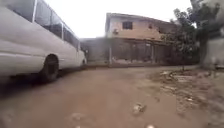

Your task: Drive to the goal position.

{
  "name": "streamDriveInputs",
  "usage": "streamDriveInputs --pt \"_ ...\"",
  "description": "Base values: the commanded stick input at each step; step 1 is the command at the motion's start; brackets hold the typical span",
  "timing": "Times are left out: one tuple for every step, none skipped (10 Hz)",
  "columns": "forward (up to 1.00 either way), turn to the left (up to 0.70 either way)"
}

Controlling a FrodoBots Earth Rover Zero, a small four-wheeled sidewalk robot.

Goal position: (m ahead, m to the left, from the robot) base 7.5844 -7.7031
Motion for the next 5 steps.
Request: streamDriveInputs --pt "1.00 0.00" --pt "1.00 0.00" --pt "1.00 0.00" --pt "1.00 0.00" --pt "1.00 0.00"
